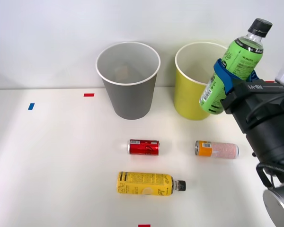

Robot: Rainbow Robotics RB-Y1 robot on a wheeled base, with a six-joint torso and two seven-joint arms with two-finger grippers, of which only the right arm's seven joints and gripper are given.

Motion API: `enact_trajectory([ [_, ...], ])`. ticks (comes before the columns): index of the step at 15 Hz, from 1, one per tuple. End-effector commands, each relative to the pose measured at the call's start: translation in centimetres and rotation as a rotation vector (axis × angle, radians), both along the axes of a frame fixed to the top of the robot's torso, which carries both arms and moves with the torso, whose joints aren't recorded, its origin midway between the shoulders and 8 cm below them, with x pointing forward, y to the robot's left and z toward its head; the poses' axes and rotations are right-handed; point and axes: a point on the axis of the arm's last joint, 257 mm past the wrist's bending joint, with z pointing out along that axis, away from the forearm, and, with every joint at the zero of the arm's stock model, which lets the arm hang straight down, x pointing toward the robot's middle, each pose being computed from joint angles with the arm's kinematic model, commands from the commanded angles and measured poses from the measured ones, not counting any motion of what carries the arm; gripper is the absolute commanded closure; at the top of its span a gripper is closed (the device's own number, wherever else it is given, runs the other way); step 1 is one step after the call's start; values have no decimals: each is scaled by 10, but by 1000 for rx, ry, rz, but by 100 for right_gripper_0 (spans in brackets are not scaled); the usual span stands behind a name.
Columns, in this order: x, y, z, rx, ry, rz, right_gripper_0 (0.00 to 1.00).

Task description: Put cans in the gray bin, plastic bottles in the light green bin

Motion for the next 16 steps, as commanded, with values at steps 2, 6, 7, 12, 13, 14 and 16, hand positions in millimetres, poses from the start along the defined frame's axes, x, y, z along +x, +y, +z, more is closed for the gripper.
enact_trajectory([
  [2, 46, -5, 28, 17, -95, -32, 100],
  [6, 98, -7, 42, 13, -103, -51, 100],
  [7, 110, -9, 42, 8, -97, -59, 100],
  [12, 166, -10, 34, -36, -49, -96, 100],
  [13, 172, -9, 35, -36, -46, -97, 100],
  [14, 178, -10, 37, -41, -44, -100, 100],
  [16, 180, -12, 37, -47, -42, -106, 100],
])
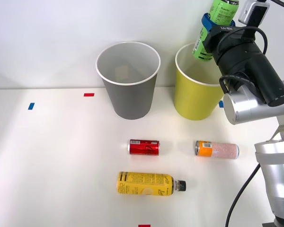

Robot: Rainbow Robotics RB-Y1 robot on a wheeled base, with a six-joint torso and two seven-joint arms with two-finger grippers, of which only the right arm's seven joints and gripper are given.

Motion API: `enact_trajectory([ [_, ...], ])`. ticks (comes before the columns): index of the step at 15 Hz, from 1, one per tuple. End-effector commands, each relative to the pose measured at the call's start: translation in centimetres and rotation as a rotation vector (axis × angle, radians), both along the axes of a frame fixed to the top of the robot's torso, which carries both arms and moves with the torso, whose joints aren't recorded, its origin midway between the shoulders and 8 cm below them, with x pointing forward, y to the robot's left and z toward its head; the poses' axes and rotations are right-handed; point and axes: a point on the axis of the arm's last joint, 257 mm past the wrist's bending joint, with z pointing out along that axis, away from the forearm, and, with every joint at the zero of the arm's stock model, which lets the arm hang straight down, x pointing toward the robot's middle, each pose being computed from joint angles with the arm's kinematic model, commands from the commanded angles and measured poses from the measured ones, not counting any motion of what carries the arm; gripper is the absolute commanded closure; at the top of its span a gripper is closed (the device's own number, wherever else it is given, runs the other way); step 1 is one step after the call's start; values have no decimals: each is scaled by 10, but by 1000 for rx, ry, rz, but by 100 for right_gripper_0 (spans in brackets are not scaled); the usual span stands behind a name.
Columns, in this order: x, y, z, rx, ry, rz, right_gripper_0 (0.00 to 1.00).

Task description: Put cans in the gray bin, plastic bottles in the light green bin

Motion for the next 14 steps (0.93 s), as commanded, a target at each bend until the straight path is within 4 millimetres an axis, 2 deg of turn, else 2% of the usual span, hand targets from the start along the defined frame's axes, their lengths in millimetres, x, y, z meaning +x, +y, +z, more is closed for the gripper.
enact_trajectory([
  [1, 3, -3, 1, -11, 1, -10, 100],
  [2, 3, -3, 1, -11, 1, -10, 78],
  [3, 3, -3, 1, -7, 1, -8, 28],
  [4, 3, -3, 1, -8, 1, -9, 0],
  [9, -4, -3, 11, -17, -61, 5, 0],
  [12, -18, -7, 2, -20, -121, 26, 0],
  [14, -31, -12, -12, -16, -154, 39, 0],
])
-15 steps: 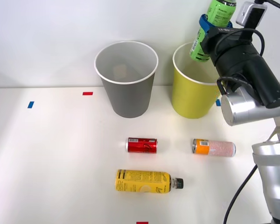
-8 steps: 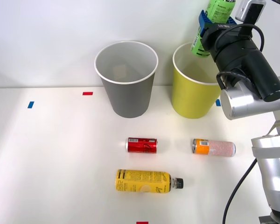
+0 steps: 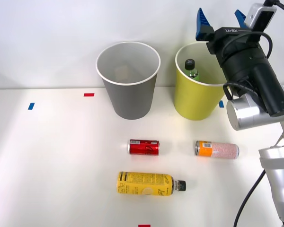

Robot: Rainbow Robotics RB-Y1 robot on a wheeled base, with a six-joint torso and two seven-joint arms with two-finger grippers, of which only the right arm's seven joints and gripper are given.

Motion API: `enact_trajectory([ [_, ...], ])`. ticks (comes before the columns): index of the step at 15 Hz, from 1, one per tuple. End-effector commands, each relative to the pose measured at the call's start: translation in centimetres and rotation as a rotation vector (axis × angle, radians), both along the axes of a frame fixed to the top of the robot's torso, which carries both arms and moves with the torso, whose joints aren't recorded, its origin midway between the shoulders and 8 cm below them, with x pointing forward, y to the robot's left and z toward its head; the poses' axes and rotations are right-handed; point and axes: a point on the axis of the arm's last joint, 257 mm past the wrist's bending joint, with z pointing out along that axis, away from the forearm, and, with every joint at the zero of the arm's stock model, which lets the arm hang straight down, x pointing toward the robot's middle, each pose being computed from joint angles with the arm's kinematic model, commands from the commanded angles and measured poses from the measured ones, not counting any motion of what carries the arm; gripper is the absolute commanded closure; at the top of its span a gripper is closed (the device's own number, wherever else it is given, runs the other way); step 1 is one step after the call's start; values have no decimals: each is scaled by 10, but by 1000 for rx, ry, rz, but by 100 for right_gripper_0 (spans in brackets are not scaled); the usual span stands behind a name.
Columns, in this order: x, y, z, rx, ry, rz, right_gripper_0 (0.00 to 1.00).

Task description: Put cans in the gray bin, plastic bottles in the light green bin

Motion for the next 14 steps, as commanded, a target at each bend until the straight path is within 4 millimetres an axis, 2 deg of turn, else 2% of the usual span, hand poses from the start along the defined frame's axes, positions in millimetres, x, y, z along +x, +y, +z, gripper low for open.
enact_trajectory([
  [1, -22, -8, -25, 10, -47, 23, 0],
  [5, -53, -25, -55, 23, -44, 16, 0],
  [11, -124, -46, -77, 34, -8, 4, 0],
  [14, -153, -58, -100, 55, 17, -10, 0],
])
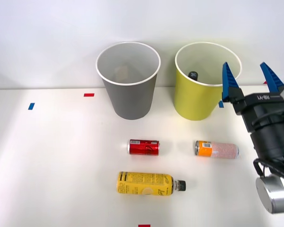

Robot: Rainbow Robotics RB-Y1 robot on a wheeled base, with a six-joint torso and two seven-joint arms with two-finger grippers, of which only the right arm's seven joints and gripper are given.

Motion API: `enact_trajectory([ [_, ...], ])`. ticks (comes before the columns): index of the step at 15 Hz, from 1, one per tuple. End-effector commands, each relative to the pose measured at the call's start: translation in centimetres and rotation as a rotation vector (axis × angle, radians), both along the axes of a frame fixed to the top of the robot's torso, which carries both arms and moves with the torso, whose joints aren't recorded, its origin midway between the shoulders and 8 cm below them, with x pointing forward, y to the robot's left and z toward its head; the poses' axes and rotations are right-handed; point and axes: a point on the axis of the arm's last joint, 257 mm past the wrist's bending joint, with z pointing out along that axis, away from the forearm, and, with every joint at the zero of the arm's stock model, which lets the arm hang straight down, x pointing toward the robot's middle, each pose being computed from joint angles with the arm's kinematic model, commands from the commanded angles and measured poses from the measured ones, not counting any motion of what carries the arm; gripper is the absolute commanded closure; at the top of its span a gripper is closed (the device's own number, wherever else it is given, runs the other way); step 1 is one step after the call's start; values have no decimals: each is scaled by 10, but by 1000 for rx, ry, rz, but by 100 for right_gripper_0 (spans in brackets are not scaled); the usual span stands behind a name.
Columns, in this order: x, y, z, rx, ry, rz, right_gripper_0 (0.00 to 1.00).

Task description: Put cans in the gray bin, plastic bottles in the light green bin

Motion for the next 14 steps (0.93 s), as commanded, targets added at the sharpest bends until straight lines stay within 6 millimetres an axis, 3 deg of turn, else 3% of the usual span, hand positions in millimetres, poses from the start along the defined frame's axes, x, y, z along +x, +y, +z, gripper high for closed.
enact_trajectory([
  [1, -30, -12, -25, 25, 20, -14, 0],
  [8, -83, -29, -86, 70, 112, -83, 0],
  [14, -116, -36, -110, 71, 138, -160, 0],
])
